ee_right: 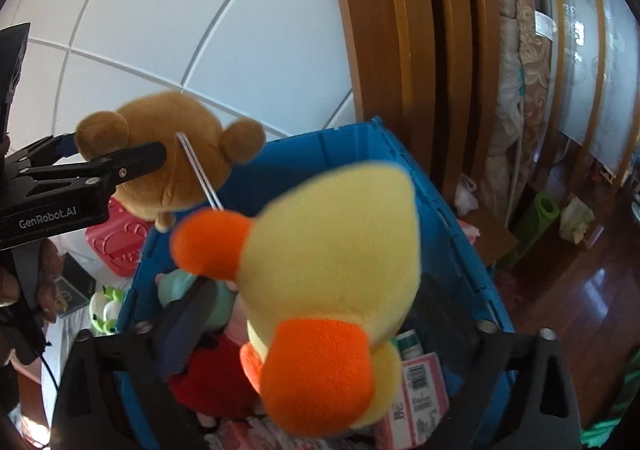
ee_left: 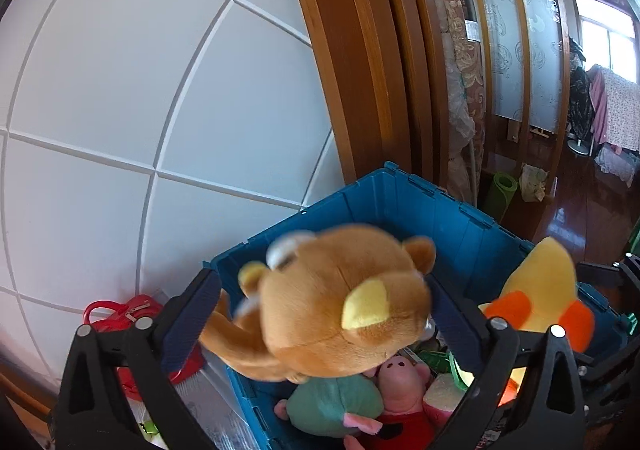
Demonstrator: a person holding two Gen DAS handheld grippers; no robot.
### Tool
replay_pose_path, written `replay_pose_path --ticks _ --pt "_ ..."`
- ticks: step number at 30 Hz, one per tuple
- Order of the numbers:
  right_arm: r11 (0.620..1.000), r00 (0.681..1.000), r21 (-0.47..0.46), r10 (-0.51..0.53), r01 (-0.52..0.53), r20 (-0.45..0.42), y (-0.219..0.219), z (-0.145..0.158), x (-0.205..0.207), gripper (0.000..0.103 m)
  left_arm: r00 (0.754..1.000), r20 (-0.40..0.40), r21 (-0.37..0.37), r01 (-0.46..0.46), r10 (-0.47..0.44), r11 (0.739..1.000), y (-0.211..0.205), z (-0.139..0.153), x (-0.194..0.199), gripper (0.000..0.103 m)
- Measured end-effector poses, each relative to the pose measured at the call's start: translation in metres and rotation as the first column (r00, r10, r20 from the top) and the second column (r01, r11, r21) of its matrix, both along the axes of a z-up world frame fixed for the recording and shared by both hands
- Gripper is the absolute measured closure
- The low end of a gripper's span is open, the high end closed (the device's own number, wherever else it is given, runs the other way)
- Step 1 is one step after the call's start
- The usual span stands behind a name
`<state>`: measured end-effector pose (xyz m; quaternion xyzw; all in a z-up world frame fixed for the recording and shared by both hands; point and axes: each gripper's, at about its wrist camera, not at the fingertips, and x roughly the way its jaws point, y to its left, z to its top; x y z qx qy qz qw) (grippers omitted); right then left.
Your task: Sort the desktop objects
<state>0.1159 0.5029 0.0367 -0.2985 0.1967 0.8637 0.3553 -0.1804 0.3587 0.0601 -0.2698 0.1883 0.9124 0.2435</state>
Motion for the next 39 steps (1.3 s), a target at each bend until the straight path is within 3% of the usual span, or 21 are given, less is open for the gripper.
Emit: replay_pose_path --ticks 9,22,32,39 --pt "1.000 1.000 -0.005 0.026 -0.026 0.000 -0.001 0.002 -0.005 0.000 0.999 0.013 -0.002 -0.047 0.047 0.999 -0.026 -0.002 -0.008 0.000" --pt "0.991 0.992 0.042 0.124 -0.124 0.009 -0.043 0.020 -0.037 0.000 0.992 0.022 0.015 -0.127 0.127 0.992 -0.085 -0.005 0.006 0.000" --pt "0.984 0.986 0.062 0.163 -0.165 0.042 -0.105 0.026 -0.069 0.000 0.979 0.042 0.048 -0.200 0.198 0.979 -0.173 -0.010 0.023 0.000" --pt "0.975 0.975 0.053 0.212 -0.216 0.068 -0.163 0.020 -0.112 0.000 0.960 0.093 0.045 -0.270 0.265 0.962 -0.263 -0.035 0.033 0.000"
